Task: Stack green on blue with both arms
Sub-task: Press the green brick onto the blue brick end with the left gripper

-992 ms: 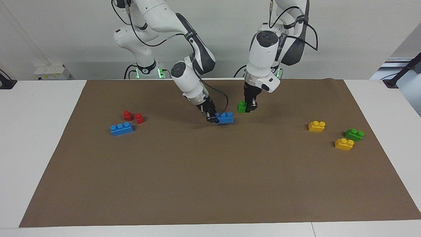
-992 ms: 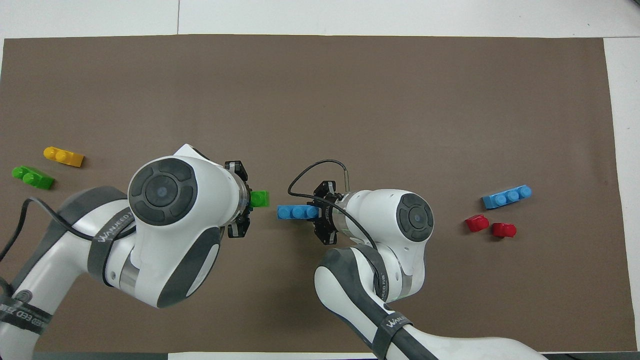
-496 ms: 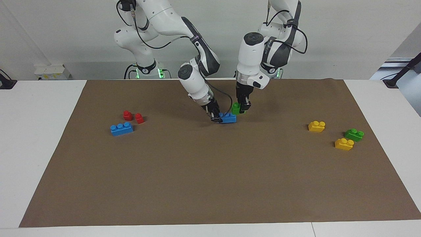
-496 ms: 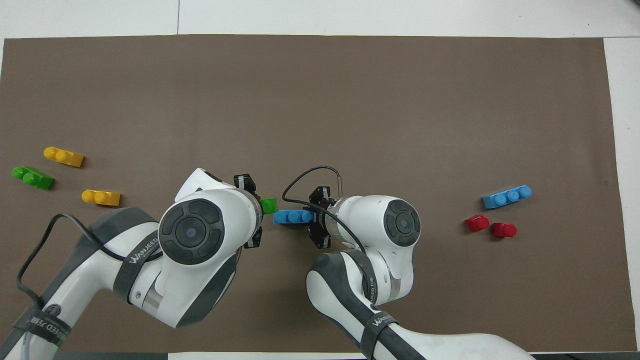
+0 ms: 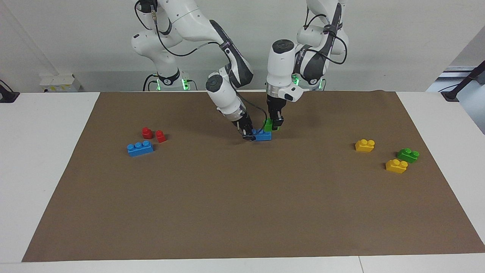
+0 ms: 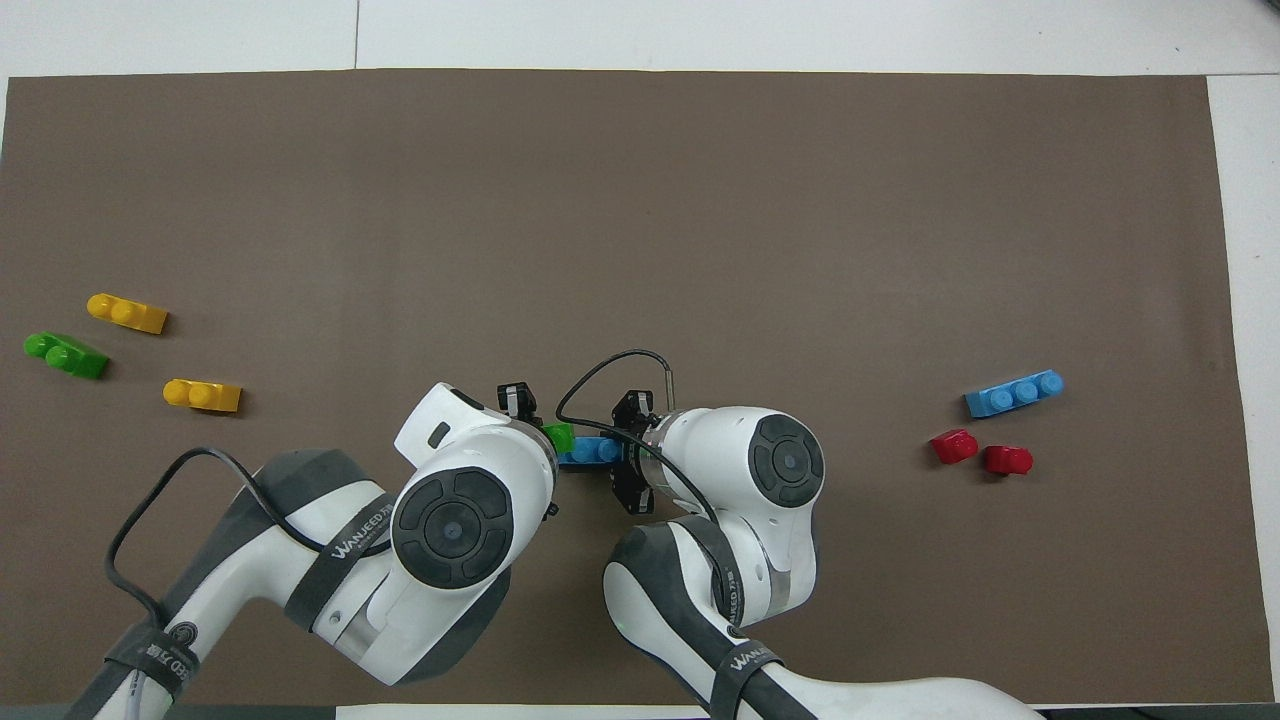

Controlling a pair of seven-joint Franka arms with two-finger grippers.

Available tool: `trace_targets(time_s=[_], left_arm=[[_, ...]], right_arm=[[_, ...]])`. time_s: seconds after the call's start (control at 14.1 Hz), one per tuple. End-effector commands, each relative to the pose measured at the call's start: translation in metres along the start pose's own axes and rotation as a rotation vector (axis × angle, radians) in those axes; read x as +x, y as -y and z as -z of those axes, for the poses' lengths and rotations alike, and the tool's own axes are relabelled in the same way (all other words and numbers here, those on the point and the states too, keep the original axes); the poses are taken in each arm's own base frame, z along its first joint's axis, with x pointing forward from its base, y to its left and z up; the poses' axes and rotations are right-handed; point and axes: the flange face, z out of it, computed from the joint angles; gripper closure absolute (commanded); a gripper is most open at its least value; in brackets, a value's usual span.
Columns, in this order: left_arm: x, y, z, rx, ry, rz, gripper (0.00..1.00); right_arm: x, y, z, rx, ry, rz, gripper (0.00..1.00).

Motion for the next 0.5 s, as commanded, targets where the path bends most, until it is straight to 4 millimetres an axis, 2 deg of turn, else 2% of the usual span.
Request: trace_targets(time_s=[0.0,0.07,0.28,0.42], left_arm=[[-0.004,0.011,-0.013,-0.008,-0.007,-0.012,1.0],[-0.007,0.017,-0.016,-0.003,-0.009,-0.025,1.0],[-0.008,0.013,-0.015,-0.021,0.013,-0.02,1.0],[-0.012,0.015,-0.032,-0.007,0.011,-0.028,1.0]], right_arm=[[0.006,-0.004,-0.002,-0.012,-0.07,-0.02,1.0],[0.008,-0.003,-0.002,-0.017,-0.08,-0.026,1.0],[0.013,-0.001,0.0,-0.019,-0.086,-0.031,1.0],[0.013,0.001,0.001,-0.015,-0.085,-0.029,1.0]])
